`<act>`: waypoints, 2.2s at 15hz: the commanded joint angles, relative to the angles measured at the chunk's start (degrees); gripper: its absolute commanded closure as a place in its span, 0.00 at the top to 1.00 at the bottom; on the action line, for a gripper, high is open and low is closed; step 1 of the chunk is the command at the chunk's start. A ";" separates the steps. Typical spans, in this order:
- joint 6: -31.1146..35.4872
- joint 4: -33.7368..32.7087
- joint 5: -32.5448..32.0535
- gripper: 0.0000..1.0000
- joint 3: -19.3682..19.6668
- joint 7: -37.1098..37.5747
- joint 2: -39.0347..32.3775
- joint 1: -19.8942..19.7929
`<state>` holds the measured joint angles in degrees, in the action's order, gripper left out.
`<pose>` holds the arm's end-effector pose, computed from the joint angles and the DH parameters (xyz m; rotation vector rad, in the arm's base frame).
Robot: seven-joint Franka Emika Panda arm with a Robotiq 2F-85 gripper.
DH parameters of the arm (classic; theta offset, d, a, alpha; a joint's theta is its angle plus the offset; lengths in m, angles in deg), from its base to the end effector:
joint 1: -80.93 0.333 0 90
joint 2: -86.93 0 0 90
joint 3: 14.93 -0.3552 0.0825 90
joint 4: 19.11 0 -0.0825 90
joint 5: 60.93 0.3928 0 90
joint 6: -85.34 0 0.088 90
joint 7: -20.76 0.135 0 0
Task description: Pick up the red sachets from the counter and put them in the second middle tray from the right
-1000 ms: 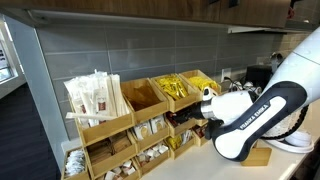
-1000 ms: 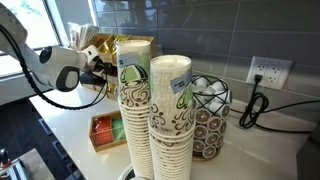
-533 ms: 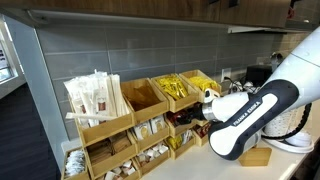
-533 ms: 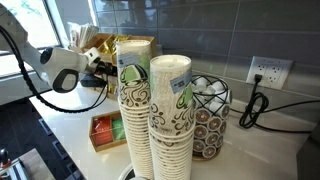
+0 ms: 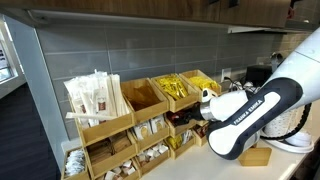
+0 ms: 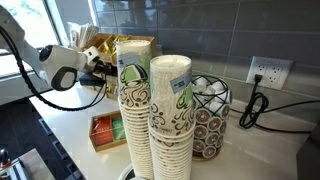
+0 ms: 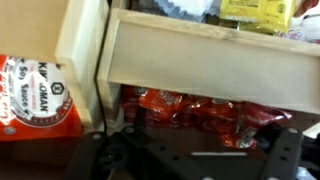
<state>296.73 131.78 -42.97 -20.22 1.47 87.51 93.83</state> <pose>0.4887 0.1134 0.3969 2.6754 0.3931 1.5693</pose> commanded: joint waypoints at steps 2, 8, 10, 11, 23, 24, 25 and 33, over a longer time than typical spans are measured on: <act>-5.84 1.21 -5.29 1.00 0.28 5.59 4.01 0.09; -11.46 1.76 -6.03 1.00 0.49 3.65 6.72 -0.23; -12.85 2.06 -6.09 1.00 0.68 3.81 7.94 -0.17; -13.86 2.45 -5.81 1.00 0.72 3.55 9.00 -0.27; -34.54 7.27 -9.62 1.00 3.43 4.02 25.74 1.62; -35.57 7.82 -9.16 1.00 4.35 3.50 27.46 2.69; -36.75 8.25 -9.10 1.00 4.47 3.29 29.01 2.64; -51.91 6.80 -11.26 1.00 6.74 5.43 38.07 3.16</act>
<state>249.23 137.97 -53.31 -14.89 6.17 121.66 95.71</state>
